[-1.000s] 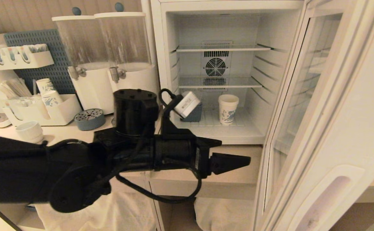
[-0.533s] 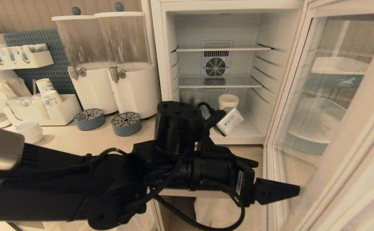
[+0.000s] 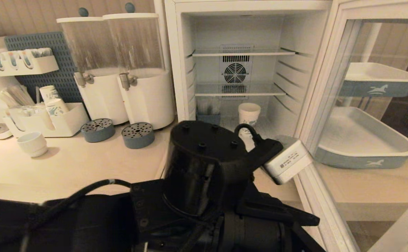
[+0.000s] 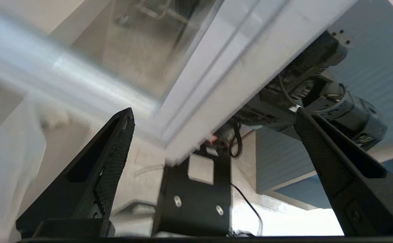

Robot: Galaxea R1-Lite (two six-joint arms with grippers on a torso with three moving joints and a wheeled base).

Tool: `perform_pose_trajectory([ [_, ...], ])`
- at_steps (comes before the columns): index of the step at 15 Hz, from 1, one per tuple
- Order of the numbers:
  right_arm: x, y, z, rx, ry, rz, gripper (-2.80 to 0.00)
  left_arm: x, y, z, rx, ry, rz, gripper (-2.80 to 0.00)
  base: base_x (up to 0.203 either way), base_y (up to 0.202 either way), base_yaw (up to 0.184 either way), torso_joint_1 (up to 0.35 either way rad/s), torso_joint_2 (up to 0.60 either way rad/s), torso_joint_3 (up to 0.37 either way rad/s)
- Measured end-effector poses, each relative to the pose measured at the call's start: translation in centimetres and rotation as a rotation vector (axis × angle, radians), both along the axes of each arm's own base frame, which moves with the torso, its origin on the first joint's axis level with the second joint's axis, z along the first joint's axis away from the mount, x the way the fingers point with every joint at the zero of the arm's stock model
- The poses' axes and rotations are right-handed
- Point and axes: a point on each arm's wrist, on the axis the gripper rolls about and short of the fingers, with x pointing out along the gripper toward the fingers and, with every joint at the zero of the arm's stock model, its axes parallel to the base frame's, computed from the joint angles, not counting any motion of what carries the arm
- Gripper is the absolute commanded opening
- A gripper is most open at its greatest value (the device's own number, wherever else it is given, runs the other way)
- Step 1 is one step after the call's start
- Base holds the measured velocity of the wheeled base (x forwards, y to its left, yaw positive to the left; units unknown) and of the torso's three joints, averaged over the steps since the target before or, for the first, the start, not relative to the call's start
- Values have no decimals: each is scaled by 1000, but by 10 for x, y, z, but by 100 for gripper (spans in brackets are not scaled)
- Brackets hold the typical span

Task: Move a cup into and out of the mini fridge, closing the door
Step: Open the freezer door, then take the paper cup out of the freezer

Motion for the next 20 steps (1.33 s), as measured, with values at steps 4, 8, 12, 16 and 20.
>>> perform_pose_trajectory([
  [4, 0, 0, 0, -2, 0, 0, -280, -26, 46, 53, 76, 15, 154, 0, 0, 0, 0, 0, 0, 0],
  [8, 0, 0, 0, -1, 0, 0, -280, -36, 107, 84, 112, -45, 393, 0, 0, 0, 0, 0, 0, 0],
  [12, 0, 0, 0, -2, 0, -1, -280, -20, 162, 54, 222, -57, 750, -280, 0, 0, 0, 0, 0, 0],
  [16, 0, 0, 0, -2, 0, 0, -280, -8, 197, 13, 298, -60, 1042, -280, 0, 0, 0, 0, 0, 0],
  [20, 0, 0, 0, -1, 0, 0, -280, -46, 229, 0, 377, -78, 1252, -280, 0, 0, 0, 0, 0, 0],
])
